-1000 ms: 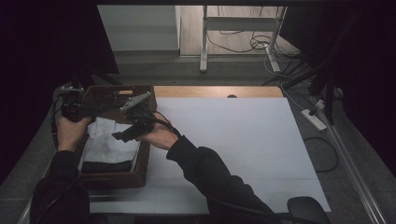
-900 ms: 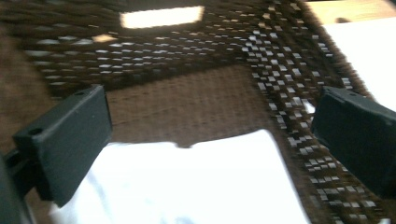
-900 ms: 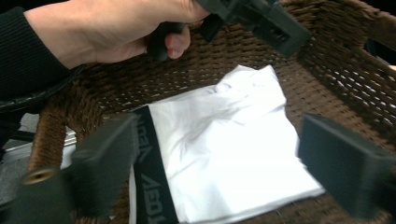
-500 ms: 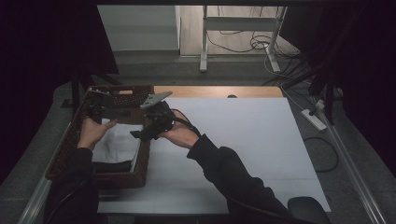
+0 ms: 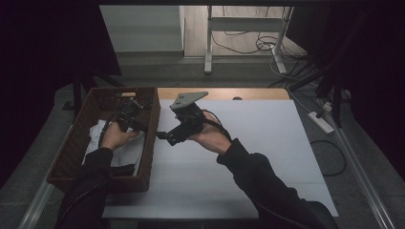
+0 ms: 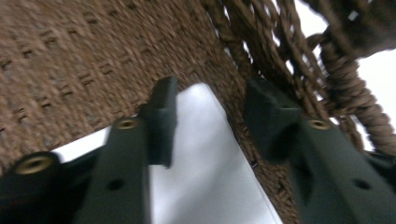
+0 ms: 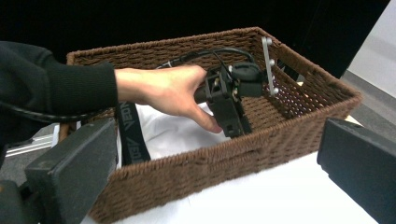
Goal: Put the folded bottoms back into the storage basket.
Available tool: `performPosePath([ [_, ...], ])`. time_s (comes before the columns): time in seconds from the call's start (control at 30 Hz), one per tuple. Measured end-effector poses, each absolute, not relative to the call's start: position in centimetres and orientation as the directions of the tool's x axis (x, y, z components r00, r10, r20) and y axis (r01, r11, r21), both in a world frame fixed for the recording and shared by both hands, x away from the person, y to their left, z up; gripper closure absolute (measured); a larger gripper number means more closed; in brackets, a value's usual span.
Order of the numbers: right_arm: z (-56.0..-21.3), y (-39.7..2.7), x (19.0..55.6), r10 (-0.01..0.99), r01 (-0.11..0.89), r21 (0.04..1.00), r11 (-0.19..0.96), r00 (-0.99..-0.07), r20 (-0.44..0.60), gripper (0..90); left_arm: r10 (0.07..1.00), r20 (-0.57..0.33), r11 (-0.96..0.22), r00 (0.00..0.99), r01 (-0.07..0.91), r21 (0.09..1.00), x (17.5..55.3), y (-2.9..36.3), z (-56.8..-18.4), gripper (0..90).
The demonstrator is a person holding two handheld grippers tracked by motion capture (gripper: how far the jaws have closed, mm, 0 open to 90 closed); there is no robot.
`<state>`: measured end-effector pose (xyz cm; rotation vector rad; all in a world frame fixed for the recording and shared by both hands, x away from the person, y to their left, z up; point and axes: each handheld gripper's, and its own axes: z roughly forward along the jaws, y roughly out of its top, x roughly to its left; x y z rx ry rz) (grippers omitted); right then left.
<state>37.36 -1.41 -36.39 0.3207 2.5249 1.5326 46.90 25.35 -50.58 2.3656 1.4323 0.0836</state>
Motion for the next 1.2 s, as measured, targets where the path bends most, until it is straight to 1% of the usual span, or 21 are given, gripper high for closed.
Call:
performPosePath([
  [0.1,-36.5,-2.4,37.3,0.276,0.097,0.889,0.448,-0.961,-0.034,0.0,0.867,-0.078,-0.443,0.492,0.833,0.330,46.9,25.1,-50.5,74.8],
  [0.13,-36.6,-2.7,37.3,0.280,0.098,0.888,0.449,-0.959,-0.035,0.0,0.866,-0.082,-0.442,0.493,0.832,0.335,46.9,25.2,-50.5,82.1],
  [0.17,-36.7,-2.9,37.3,0.283,0.100,0.887,0.451,-0.959,-0.036,0.0,0.864,-0.084,-0.445,0.497,0.830,0.336,46.8,25.2,-50.4,85.0],
  [0.23,-36.9,-3.3,37.4,0.289,0.105,0.885,0.454,-0.957,-0.035,0.0,0.860,-0.098,-0.440,0.500,0.826,0.353,46.8,25.3,-50.2,86.4],
  [0.3,-37.1,-3.6,37.6,0.296,0.114,0.882,0.457,-0.955,-0.030,0.0,0.840,-0.150,-0.425,0.521,0.805,0.415,46.6,25.4,-49.7,86.5],
  [0.37,-37.3,-3.9,37.8,0.299,0.122,0.879,0.461,-0.954,-0.024,0.0,0.826,-0.179,-0.406,0.534,0.785,0.468,46.5,25.5,-49.1,86.4],
  [0.43,-37.4,-4.1,37.9,0.303,0.129,0.877,0.463,-0.953,-0.020,0.0,0.823,-0.203,-0.390,0.530,0.789,0.475,46.5,25.7,-49.1,85.1],
  [0.47,-37.5,-4.2,37.9,0.305,0.132,0.877,0.463,-0.952,-0.018,0.0,0.829,-0.202,-0.380,0.521,0.791,0.480,46.4,25.8,-49.0,82.9],
  [0.53,-37.5,-4.4,37.8,0.306,0.132,0.874,0.468,-0.952,-0.020,0.0,0.840,-0.220,-0.338,0.496,0.796,0.502,46.2,26.3,-48.4,69.5],
  [0.63,-37.7,-5.0,37.8,0.312,0.137,0.870,0.474,-0.950,-0.020,0.0,0.854,-0.205,-0.301,0.478,0.776,0.554,45.6,27.1,-47.0,49.9],
  [0.7,-37.8,-5.5,37.8,0.316,0.138,0.863,0.486,-0.949,-0.026,0.0,0.856,-0.204,-0.277,0.475,0.755,0.595,45.0,27.4,-46.2,41.9],
  [0.73,-37.8,-5.7,37.9,0.320,0.142,0.862,0.487,-0.947,-0.025,0.0,0.853,-0.214,-0.260,0.476,0.744,0.616,44.6,27.6,-45.8,36.2],
  [0.83,-38.1,-6.3,38.0,0.330,0.165,0.857,0.489,-0.944,-0.006,0.0,0.837,-0.249,-0.222,0.487,0.719,0.659,43.5,27.9,-44.9,25.1],
  [0.9,-38.3,-6.7,38.0,0.336,0.177,0.853,0.491,-0.942,0.002,0.0,0.831,-0.250,-0.219,0.497,0.706,0.674,42.7,27.9,-44.5,18.6],
  [0.97,-38.4,-7.1,37.9,0.345,0.186,0.851,0.492,-0.939,0.005,0.0,0.836,-0.244,-0.219,0.492,0.707,0.673,41.9,27.8,-44.3,7.2],
  [1.03,-38.6,-7.5,37.8,0.357,0.201,0.849,0.489,-0.934,0.016,0.0,0.843,-0.243,-0.211,0.480,0.710,0.672,41.1,27.8,-44.2,4.2],
  [1.07,-38.7,-7.7,37.7,0.361,0.209,0.847,0.488,-0.932,0.022,0.0,0.843,-0.249,-0.204,0.477,0.711,0.673,40.8,27.9,-44.2,1.1],
  [1.2,-39.0,-8.5,37.6,0.373,0.230,0.845,0.482,-0.927,0.039,0.0,0.844,-0.238,-0.205,0.481,0.699,0.685,39.3,28.0,-44.0,0.0],
])
